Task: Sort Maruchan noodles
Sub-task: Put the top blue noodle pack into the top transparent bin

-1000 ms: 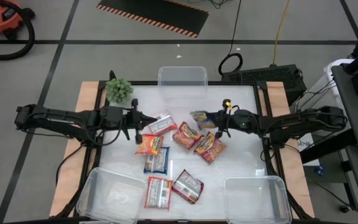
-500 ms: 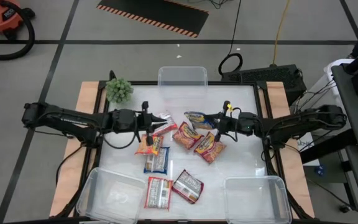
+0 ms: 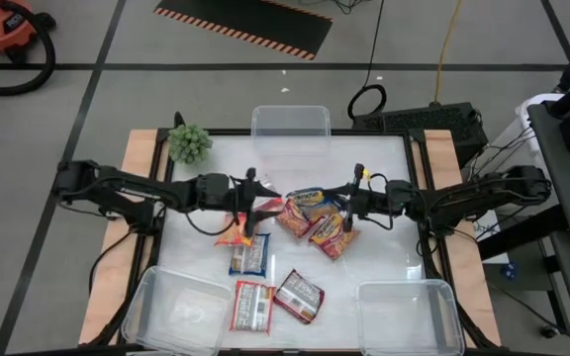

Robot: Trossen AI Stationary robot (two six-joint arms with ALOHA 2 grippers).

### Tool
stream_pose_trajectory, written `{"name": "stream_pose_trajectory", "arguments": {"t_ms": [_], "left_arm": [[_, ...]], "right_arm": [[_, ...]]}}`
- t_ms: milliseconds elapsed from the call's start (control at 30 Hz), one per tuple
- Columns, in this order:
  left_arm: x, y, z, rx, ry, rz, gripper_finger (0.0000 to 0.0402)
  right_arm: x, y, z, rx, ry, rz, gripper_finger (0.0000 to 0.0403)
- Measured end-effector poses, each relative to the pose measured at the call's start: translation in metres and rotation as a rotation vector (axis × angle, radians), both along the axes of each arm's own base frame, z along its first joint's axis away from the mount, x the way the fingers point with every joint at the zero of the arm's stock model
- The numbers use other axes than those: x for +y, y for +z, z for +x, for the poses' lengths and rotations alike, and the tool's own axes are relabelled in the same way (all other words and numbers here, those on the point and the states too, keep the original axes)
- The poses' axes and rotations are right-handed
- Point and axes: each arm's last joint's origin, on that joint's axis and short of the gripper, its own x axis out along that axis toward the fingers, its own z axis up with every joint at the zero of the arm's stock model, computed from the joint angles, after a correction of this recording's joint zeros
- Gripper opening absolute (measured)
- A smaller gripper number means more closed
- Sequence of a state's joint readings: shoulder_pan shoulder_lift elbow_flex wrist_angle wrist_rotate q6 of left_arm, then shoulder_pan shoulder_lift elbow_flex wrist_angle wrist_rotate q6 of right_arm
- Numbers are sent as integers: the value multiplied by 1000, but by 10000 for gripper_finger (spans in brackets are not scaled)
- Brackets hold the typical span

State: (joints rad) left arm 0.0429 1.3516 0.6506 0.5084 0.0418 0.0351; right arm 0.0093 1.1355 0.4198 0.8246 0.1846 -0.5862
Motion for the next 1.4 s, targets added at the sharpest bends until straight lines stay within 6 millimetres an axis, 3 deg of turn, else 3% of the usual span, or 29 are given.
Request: {"name": "stream_pose_trajectory", "arguments": {"t_ms": [267, 733, 1267, 1400], "left_arm": [[11, -16, 18, -73, -51, -76, 274], [16, -35, 36, -95, -92, -102, 276], [16, -39, 36, -48, -134, -152, 274], [16, -39, 36, -55, -135, -153, 247]], "right_arm": [[3, 1, 6, -17, 43, 22, 0], [11, 5, 35, -6, 73, 21, 0], [11, 9, 41, -69, 71, 27, 0], [11, 7, 41, -54, 70, 25, 0]]}}
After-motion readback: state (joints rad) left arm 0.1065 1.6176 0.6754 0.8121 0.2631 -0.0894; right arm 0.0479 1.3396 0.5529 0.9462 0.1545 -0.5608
